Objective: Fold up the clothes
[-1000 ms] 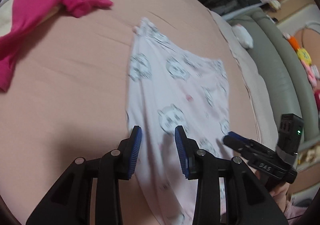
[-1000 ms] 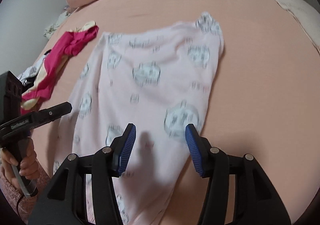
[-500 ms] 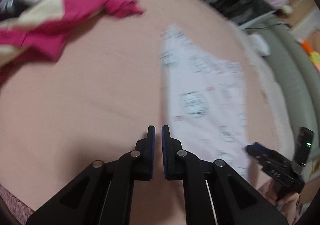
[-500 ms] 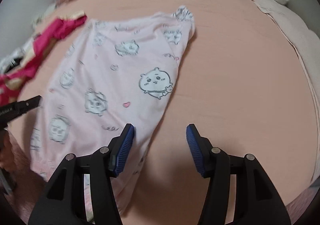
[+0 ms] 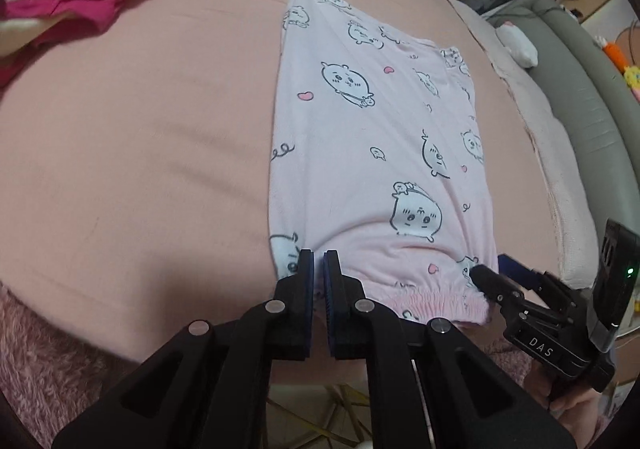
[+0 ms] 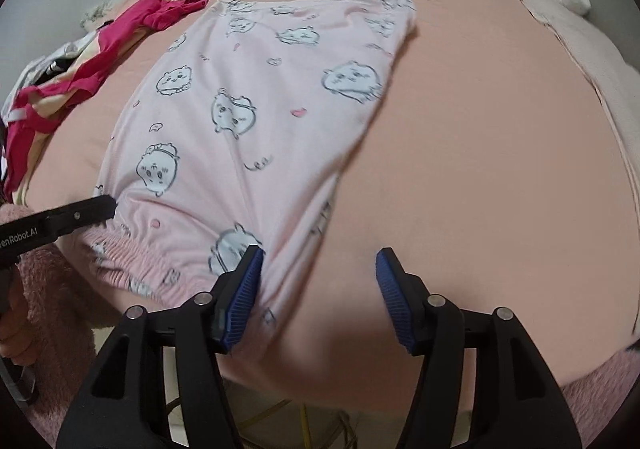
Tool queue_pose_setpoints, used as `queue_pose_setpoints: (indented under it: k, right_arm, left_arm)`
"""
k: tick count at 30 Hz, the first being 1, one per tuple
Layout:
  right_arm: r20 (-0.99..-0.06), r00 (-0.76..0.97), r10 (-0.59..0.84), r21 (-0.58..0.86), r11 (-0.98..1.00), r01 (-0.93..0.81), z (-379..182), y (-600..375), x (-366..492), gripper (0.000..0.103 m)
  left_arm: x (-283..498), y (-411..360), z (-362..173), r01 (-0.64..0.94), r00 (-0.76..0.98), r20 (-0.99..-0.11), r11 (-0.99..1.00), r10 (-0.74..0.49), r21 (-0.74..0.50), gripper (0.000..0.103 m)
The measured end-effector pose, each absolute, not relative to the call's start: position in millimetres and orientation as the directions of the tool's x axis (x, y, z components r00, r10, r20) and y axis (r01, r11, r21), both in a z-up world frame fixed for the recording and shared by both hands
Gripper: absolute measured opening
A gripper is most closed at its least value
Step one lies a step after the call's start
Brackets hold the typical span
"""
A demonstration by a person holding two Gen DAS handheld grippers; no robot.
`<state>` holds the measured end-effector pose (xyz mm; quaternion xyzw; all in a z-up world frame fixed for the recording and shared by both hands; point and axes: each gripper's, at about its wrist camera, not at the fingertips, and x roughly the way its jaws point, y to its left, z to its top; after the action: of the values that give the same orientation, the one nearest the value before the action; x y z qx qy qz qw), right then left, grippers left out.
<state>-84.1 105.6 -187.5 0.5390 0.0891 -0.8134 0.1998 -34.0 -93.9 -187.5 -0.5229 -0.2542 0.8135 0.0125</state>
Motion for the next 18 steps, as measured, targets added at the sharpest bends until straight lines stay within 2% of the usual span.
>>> queue_pose_setpoints:
  k: [4,5,6,8,13,15,17,18]
  right_arm:
    - [-0.897,-0.353,-0.266,0.111,-0.908,0.404,-177,118,-78,0.060]
    - [-0.890,-0.359,-0.282,0.128,-0.909,0.398,-174,121,-77,0.060]
    - [-0.882,-0.364,-0.298,0.145,-0.908,0.394,-170,125,-76,0.060]
    - [-0.870,-0.373,-0.322,0.166,-0.905,0.392,-166,128,-74,0.060]
    - [-0.908,-0.334,-0.254,0.103,-0.906,0.410,-176,128,-64,0.063]
    - [-0.916,-0.337,-0.217,0.078,-0.920,0.384,-176,133,-65,0.063]
    - [-0.923,-0.374,-0.085,-0.053,-0.938,0.344,-176,140,-65,0.057]
    - [-0.922,-0.380,-0.071,-0.061,-0.944,0.325,-176,146,-64,0.058]
  left_arm:
    - [-32,-89,-179,0.203,-0.499,-0.798,-0.849,0.339,-0.488,0.010]
    - [-32,-87,-176,0.186,-0.512,-0.783,-0.844,0.354,-0.504,0.015]
    - [-31,-84,-172,0.167,-0.524,-0.769,-0.841,0.366,-0.514,0.026]
    - [-34,-78,-169,0.141,-0.531,-0.757,-0.841,0.381,-0.522,0.034]
    - [-34,-71,-184,0.191,-0.457,-0.834,-0.881,0.310,-0.433,0.033]
    - [-31,-73,-178,0.201,-0.476,-0.825,-0.875,0.306,-0.440,0.033]
    - [-26,-77,-175,0.228,-0.495,-0.826,-0.877,0.269,-0.422,0.033]
    - [-23,-80,-174,0.239,-0.510,-0.820,-0.872,0.262,-0.427,0.033]
